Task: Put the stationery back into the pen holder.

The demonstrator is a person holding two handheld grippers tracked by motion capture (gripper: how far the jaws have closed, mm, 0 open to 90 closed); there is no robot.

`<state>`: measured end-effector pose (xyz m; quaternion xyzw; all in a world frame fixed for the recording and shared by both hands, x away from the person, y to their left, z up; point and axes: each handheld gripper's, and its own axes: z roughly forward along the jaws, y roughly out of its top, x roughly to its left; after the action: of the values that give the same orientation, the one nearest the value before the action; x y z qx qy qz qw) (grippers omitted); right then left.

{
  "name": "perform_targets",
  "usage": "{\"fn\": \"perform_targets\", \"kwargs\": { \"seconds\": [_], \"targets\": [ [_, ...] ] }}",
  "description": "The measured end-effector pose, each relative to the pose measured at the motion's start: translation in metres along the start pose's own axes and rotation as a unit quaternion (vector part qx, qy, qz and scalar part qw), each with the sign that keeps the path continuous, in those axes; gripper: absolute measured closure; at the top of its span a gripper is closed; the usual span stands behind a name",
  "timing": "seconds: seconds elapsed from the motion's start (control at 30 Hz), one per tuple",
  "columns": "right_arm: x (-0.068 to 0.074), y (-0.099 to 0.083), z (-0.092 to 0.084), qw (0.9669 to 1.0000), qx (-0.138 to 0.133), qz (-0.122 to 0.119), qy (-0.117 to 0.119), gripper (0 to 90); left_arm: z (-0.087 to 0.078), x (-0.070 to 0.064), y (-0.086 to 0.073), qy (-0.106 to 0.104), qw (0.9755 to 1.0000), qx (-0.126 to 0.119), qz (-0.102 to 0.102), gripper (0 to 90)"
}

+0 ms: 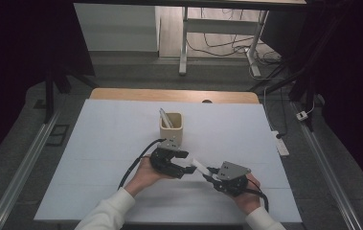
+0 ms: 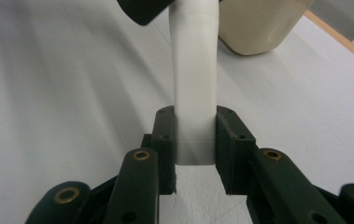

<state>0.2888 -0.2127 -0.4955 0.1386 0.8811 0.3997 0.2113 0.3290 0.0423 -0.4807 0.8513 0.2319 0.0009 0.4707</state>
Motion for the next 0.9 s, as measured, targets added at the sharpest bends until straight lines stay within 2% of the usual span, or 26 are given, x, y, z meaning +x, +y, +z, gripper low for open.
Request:
{"fn": "perform_targets", "kwargs": {
  "seconds": [0.2,0.43,0.73,0.9],
  "targets": [
    [0.003,0.001,0.003,0.9999,-0.004,-0.005,0.008,70.7,0.006,-0.003,0.0,-0.012,0.9999,0.0,0.003,36.5],
    [0.006,0.002,0.007,0.9999,-0.004,-0.009,0.014,70.7,0.01,-0.005,-0.001,-0.026,0.9995,0.008,0.015,53.9],
    [0.007,0.0,0.011,0.9996,0.013,-0.022,0.016,70.2,0.009,-0.004,0.0,-0.058,0.9983,0.006,0.001,63.7],
    [0.009,-0.002,0.014,0.9994,0.017,-0.024,0.016,70.0,0.01,-0.007,0.002,-0.05,0.9986,0.017,0.001,65.7]
  ]
}}
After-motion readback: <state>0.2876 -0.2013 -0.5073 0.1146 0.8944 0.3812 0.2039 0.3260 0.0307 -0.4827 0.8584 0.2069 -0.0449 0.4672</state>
